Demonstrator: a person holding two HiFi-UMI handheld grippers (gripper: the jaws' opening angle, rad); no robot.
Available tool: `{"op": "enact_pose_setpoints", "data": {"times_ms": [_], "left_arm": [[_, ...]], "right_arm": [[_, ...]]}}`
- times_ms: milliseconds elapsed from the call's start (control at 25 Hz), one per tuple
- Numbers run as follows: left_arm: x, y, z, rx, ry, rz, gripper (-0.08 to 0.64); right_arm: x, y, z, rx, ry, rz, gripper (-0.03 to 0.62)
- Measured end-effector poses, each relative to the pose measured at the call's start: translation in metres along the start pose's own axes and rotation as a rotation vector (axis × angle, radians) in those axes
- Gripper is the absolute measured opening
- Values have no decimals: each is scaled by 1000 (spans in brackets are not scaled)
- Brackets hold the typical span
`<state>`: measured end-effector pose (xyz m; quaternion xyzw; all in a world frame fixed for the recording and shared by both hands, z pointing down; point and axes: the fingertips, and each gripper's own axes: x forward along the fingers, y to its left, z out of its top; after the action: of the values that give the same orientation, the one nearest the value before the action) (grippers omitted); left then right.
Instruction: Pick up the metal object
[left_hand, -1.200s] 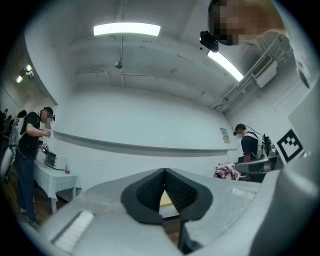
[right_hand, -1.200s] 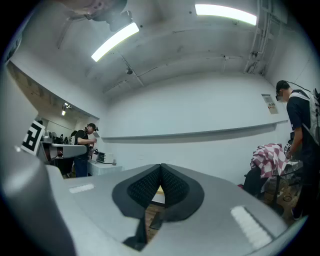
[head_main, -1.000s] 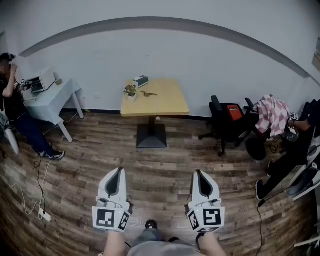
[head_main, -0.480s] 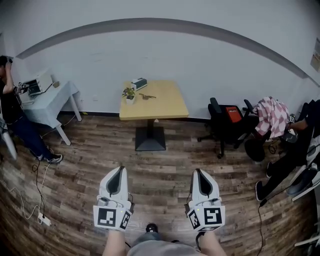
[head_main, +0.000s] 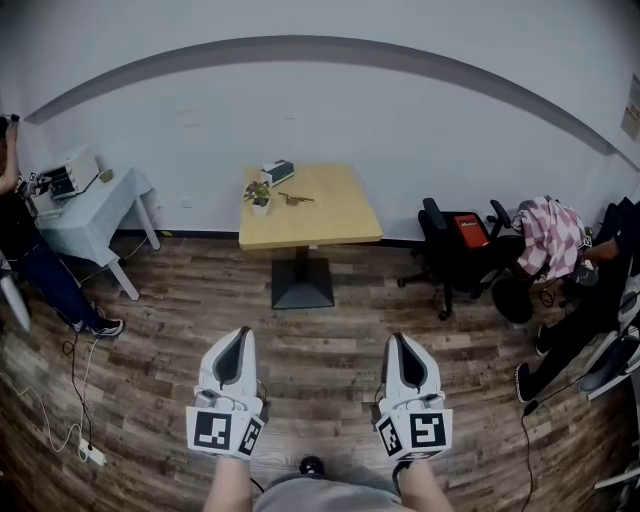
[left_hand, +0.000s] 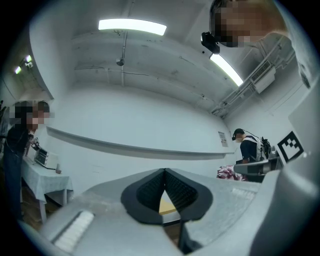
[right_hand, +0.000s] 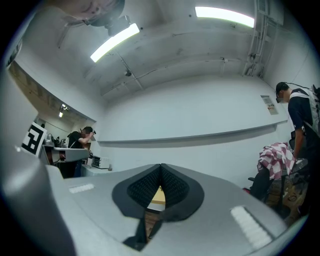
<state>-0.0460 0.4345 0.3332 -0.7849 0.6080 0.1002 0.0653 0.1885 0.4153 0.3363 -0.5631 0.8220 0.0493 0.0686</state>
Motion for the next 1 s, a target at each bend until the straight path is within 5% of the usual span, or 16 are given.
{"op": "enact_pose_setpoints", "data": {"times_ms": [520,1000], "left_arm": [[38,33,-21,-9,26,21,3],[128,72,-32,44,44,73,4]], "right_arm": [[47,-8,-18,3,21,-18,2],[159,-30,-23,6,5,35,2]]}}
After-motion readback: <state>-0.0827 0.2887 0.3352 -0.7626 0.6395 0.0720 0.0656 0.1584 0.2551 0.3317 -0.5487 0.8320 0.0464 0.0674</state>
